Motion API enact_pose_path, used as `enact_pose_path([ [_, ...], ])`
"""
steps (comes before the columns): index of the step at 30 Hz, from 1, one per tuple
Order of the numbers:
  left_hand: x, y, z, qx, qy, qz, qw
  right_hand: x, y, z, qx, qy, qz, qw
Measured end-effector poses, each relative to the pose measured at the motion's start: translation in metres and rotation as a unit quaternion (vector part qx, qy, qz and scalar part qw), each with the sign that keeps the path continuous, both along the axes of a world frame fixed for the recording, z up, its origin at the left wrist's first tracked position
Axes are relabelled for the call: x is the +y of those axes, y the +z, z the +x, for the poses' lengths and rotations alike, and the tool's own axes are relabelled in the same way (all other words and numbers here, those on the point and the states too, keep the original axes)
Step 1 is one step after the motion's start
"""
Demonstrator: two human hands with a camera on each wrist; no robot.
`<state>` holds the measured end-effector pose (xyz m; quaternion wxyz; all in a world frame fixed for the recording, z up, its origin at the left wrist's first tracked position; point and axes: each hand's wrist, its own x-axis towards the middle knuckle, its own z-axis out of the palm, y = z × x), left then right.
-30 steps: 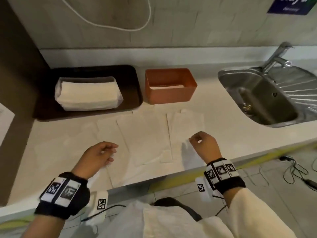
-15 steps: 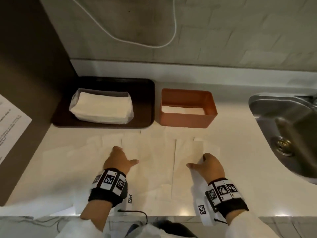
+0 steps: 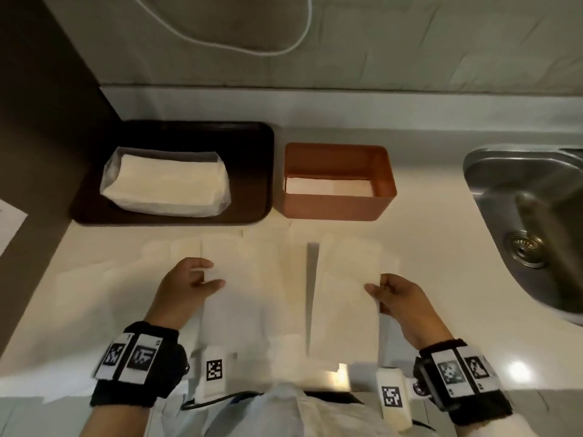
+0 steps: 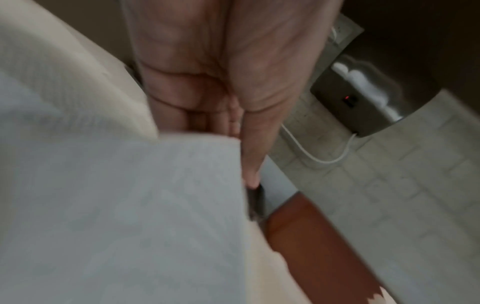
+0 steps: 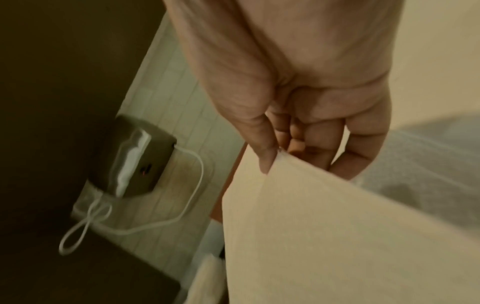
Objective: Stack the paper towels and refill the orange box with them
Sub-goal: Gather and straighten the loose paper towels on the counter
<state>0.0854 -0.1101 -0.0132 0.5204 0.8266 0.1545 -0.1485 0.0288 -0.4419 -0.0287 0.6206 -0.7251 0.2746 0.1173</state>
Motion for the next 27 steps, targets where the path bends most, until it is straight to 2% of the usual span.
enact_pose_path([
  [1, -0.001, 0.006, -0.001, -0.022, -0.021, -0.022, 0.999, -0.003, 0.004, -0.002, -0.004, -0.029, 0.031, 0.999],
  [3, -0.008, 0.015, -0.001, -0.057, -0.053, -0.064, 0.995, -0.01, 0.006, -0.004, -0.003, -0.069, 0.037, 0.997],
  [6, -0.023, 0.016, 0.007, -0.069, -0.067, -0.12, 0.988, -0.013, -0.004, -0.002, 0.026, -0.092, -0.024, 0.995],
  [9, -0.038, -0.001, 0.02, -0.038, -0.084, -0.115, 0.989, -0.013, -0.02, 0.002, 0.059, -0.089, -0.116, 0.988],
  [13, -0.047, -0.036, 0.03, 0.002, -0.083, -0.002, 0.997, -0.009, -0.025, 0.007, 0.062, -0.083, -0.202, 0.974],
  [16, -0.053, -0.043, 0.03, -0.015, -0.054, 0.072, 0.996, -0.005, -0.023, 0.005, 0.054, -0.082, -0.246, 0.964],
  [19, -0.056, -0.038, 0.029, -0.014, -0.057, 0.191, 0.98, 0.002, -0.022, 0.002, 0.035, -0.078, -0.266, 0.96],
  [21, -0.056, -0.036, 0.03, 0.011, -0.075, 0.252, 0.965, 0.006, -0.025, -0.001, 0.039, -0.052, -0.314, 0.947],
  [24, -0.055, -0.037, 0.033, 0.051, -0.088, 0.25, 0.963, 0.005, -0.027, -0.003, 0.08, -0.037, -0.38, 0.921],
  [27, -0.058, -0.035, 0.037, 0.071, -0.124, 0.262, 0.955, 0.001, -0.021, -0.001, 0.123, -0.017, -0.363, 0.923],
])
